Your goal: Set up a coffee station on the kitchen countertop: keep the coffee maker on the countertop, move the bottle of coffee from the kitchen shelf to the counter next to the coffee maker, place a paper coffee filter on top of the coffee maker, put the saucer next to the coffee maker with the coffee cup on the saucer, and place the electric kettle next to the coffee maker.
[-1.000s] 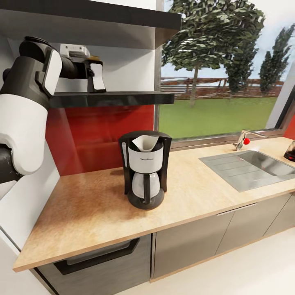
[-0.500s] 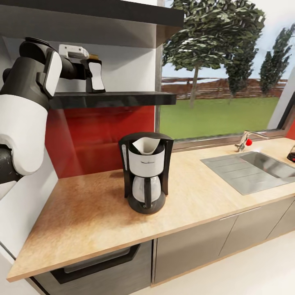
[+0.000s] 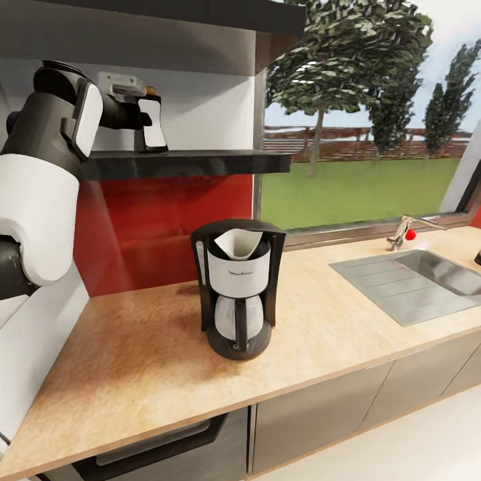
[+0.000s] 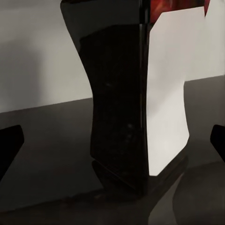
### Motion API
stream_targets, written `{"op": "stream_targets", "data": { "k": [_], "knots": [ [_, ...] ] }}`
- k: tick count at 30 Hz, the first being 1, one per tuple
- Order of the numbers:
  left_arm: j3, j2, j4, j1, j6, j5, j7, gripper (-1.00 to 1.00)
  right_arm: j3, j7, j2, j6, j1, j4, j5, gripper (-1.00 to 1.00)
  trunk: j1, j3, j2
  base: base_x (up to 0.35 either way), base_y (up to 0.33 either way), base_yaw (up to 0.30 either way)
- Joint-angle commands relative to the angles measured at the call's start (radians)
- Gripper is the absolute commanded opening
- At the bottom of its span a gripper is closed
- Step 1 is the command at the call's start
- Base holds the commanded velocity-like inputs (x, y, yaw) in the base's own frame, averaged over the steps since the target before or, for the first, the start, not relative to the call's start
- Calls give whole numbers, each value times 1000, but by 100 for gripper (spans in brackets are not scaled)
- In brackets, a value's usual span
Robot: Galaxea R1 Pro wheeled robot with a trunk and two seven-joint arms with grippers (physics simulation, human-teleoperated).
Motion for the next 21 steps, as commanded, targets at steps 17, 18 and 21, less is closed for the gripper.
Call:
{"op": "stream_targets", "data": {
  "k": [17, 18, 21],
  "knots": [
    [-3, 3, -1, -1, 4, -5, -4, 100, -8, -4, 0, -3, -1, 1, 10, 100, 1, -2, -2, 74, 0, 0],
    [-3, 3, -1, -1, 4, -5, -4, 100, -8, -4, 0, -3, -1, 1, 10, 100, 1, -2, -2, 8, 0, 0],
    [-3, 3, -1, -1, 3, -5, -4, 100, -8, -4, 0, -3, -1, 2, 10, 100, 1, -2, -2, 32, -5, 0]
  ]
}}
